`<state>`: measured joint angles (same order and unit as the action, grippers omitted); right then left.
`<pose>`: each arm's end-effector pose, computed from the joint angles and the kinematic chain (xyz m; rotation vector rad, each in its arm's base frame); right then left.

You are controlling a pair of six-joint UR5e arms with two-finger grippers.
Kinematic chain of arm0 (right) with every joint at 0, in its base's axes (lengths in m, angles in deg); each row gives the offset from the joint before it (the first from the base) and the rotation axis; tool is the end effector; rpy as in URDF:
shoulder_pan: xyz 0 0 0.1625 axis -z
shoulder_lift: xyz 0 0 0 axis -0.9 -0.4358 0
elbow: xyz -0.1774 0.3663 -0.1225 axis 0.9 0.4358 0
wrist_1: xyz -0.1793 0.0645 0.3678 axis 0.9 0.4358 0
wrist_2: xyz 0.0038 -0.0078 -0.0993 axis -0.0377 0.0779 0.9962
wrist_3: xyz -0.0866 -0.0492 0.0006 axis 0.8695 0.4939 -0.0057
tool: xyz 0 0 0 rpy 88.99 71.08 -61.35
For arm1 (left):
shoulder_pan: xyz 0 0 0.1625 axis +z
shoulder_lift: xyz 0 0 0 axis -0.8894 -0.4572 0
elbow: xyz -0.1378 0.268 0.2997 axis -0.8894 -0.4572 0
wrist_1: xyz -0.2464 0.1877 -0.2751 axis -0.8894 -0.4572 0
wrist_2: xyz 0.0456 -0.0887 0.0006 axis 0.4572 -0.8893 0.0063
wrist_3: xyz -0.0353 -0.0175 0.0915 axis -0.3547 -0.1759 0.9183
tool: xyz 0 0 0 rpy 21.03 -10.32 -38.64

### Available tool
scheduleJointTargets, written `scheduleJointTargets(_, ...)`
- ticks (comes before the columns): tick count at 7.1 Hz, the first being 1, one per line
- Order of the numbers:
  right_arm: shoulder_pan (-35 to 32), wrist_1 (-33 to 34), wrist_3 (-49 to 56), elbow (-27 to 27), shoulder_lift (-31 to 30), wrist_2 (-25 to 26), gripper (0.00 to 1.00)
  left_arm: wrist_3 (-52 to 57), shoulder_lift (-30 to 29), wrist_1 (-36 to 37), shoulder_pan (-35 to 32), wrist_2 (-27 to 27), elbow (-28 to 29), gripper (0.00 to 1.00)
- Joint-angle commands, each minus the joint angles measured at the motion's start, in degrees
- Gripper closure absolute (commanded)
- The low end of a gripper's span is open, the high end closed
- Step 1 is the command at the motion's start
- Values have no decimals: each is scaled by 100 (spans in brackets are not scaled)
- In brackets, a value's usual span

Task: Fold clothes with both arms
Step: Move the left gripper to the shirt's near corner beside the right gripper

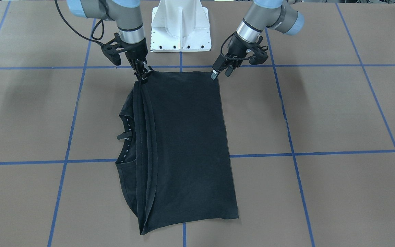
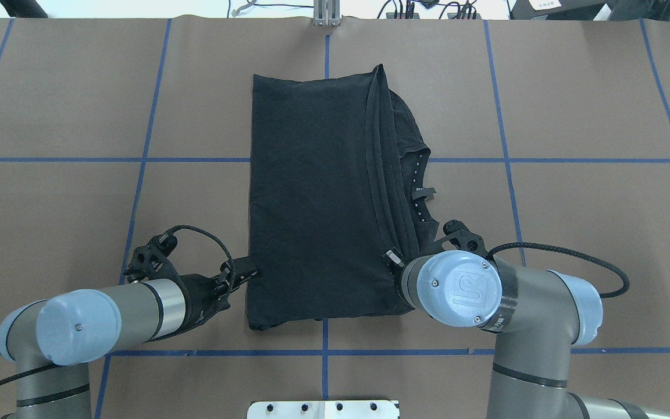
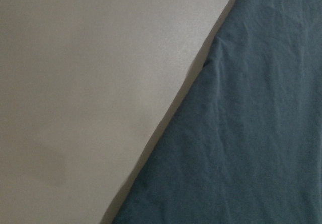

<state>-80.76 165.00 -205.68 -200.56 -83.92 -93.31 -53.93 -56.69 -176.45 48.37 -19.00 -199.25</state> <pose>-0.5112 -0.2923 0.2636 -0.1613 -0.8302 0.9283 0.4927 -0.2721 0.3103 -0.0850 1.2851 -0.6844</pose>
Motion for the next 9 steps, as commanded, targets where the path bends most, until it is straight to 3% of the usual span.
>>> scheduleJointTargets(1,7,0,0,4,1,6,100,-10,-33,28,255,17,140,1)
scheduleJointTargets(4,16,0,0,13,10,6,100,-19,-138,37,397,34,273,1)
scheduleJointTargets(6,16,0,0,13,19,6,100,-28,-147,37,406,43,273,25)
scheduleJointTargets(9,16,0,0,13,19,6,100,-28,-103,37,397,43,282,35)
